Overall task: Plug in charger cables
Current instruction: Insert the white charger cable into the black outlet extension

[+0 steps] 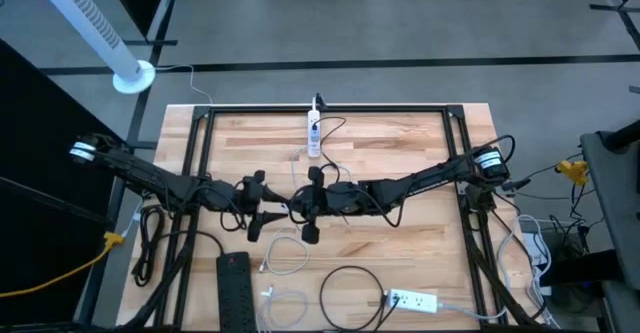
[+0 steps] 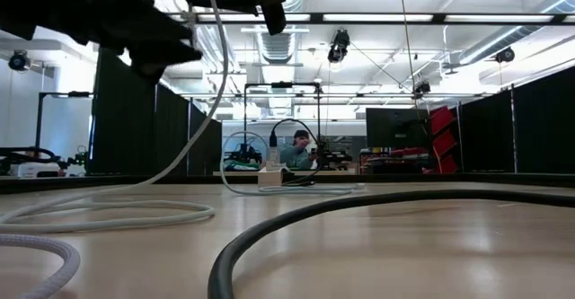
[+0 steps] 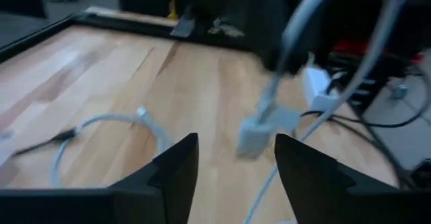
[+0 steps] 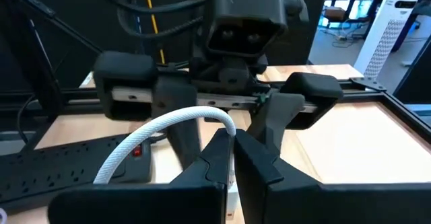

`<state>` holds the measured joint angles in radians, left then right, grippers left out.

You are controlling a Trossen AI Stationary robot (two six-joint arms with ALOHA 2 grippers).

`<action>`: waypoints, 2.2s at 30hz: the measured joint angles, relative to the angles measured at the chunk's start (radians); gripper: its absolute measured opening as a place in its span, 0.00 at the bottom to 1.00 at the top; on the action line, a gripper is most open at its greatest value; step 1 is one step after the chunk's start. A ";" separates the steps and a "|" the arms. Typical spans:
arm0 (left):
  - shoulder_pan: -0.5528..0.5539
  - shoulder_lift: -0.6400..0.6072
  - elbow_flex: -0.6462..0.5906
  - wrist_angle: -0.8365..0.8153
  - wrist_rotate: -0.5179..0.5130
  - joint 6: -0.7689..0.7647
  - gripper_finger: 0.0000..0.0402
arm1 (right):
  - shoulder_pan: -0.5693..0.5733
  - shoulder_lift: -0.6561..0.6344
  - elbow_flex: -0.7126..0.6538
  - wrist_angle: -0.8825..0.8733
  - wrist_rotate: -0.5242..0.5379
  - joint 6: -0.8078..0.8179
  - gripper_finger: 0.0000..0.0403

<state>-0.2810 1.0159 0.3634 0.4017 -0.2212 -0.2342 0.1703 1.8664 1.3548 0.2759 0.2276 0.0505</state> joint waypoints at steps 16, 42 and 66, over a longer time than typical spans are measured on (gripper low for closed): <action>-0.006 0.163 -0.002 0.178 0.024 0.050 0.39 | 0.002 0.000 0.001 -0.006 -0.001 -0.017 0.00; -0.032 0.100 -0.014 0.242 -0.036 0.156 0.17 | 0.003 -0.026 0.008 -0.007 0.000 -0.096 0.00; -0.034 0.094 -0.015 0.261 -0.057 0.133 0.13 | 0.006 -0.042 0.012 -0.077 -0.046 -0.097 0.09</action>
<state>-0.3149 1.1099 0.3485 0.6626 -0.2782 -0.1008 0.1761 1.8240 1.3667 0.1987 0.1815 -0.0465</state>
